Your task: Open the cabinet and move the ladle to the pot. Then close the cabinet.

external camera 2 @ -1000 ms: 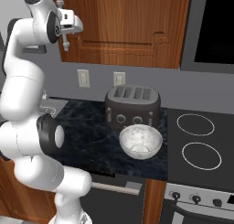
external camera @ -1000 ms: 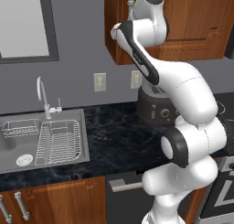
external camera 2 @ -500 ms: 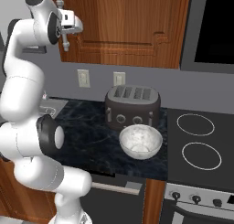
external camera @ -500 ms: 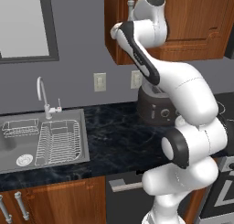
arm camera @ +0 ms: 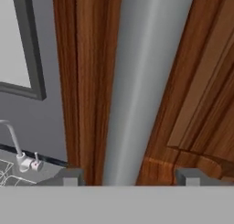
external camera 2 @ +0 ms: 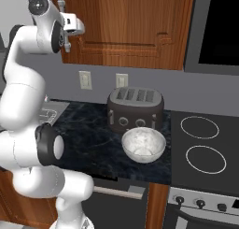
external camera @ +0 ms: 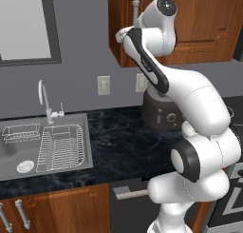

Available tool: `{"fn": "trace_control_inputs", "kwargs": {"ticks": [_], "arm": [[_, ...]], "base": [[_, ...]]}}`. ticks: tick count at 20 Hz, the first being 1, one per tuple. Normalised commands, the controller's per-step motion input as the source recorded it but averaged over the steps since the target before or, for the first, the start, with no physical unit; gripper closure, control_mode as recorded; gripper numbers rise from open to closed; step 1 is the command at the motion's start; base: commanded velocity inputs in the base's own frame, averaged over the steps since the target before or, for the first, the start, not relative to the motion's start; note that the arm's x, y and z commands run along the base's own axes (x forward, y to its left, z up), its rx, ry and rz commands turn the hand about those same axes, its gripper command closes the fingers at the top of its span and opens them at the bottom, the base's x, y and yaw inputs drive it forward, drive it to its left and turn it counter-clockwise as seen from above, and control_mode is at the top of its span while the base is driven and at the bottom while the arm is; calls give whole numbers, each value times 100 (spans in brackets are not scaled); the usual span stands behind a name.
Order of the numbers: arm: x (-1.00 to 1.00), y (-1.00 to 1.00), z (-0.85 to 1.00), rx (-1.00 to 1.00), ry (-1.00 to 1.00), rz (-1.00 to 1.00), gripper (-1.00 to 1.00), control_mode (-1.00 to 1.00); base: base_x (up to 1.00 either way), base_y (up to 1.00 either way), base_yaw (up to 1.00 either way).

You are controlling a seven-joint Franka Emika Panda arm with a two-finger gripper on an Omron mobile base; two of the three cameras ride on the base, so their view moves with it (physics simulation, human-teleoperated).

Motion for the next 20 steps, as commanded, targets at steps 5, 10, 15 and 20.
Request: {"fn": "trace_control_inputs", "kwargs": {"ticks": [5,10,15,20], "arm": [[71,39,-50,0,-11,1,100,-100],[100,33,-56,0,-1,0,100,-100],[88,36,-46,0,3,-15,100,-100],[0,-44,-1,4,27,-38,100,-100]], "base": [[0,0,0],[0,0,0],[0,0,0],[0,0,0]]}}
